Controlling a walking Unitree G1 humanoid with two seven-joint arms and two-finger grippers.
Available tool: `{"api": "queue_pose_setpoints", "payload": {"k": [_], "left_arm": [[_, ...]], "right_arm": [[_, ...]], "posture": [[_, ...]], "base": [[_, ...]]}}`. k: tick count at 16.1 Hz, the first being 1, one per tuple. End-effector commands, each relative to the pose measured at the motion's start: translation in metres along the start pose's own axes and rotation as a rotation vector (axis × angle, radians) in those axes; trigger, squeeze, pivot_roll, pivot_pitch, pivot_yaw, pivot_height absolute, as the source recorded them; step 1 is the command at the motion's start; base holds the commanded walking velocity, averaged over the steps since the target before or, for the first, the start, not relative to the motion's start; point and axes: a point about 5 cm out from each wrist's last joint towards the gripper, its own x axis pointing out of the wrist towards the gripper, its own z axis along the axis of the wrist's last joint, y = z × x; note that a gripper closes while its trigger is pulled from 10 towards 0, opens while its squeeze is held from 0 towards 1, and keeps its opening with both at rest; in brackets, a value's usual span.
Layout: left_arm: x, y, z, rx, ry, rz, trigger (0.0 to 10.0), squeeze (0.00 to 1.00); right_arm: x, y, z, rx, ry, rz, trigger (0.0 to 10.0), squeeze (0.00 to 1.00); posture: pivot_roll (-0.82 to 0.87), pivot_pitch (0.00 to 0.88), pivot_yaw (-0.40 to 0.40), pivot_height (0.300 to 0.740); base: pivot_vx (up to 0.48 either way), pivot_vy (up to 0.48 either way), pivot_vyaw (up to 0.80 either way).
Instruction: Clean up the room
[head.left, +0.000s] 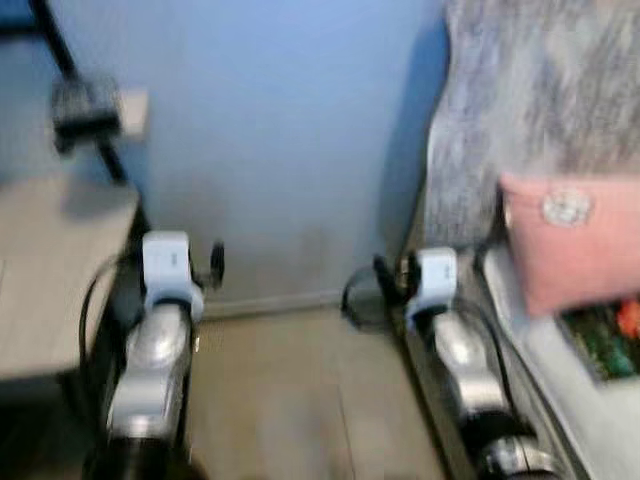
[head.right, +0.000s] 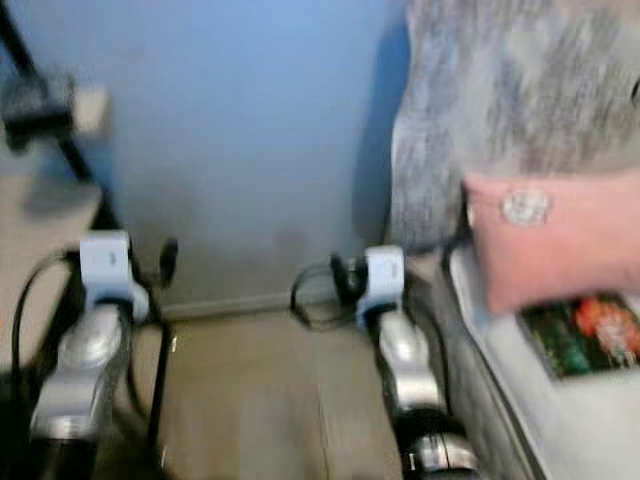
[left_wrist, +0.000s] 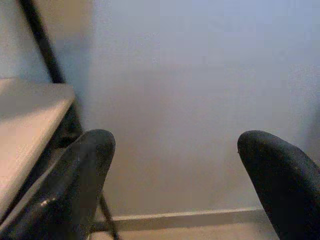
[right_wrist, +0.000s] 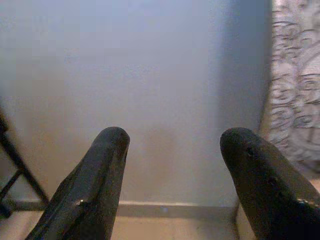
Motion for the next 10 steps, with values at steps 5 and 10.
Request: {"api": "queue_pose_setpoints", "payload": {"k": [5,10], "left_arm": [[0.0070,-0.0096,0.0025,0.061,0.009,0.032,10.0,0.00],[0.0096,-0.0103,0.0025,0.019,0.010,0.047,10.0,0.00]], "right_arm": [[0.0013,-0.0040,0.0020,0.008,-0.001,-0.018,10.0,0.00],[0.0032,-0.0046,0.0040,0.007,-0.005,-0.019,10.0,0.00]], "posture": [[0.01,0.000,0.016,0.740],[0.00,0.000,0.016,0.740]], "base": [[0.174,0.000,0.00],[0.000,0.000,0.00]]}}
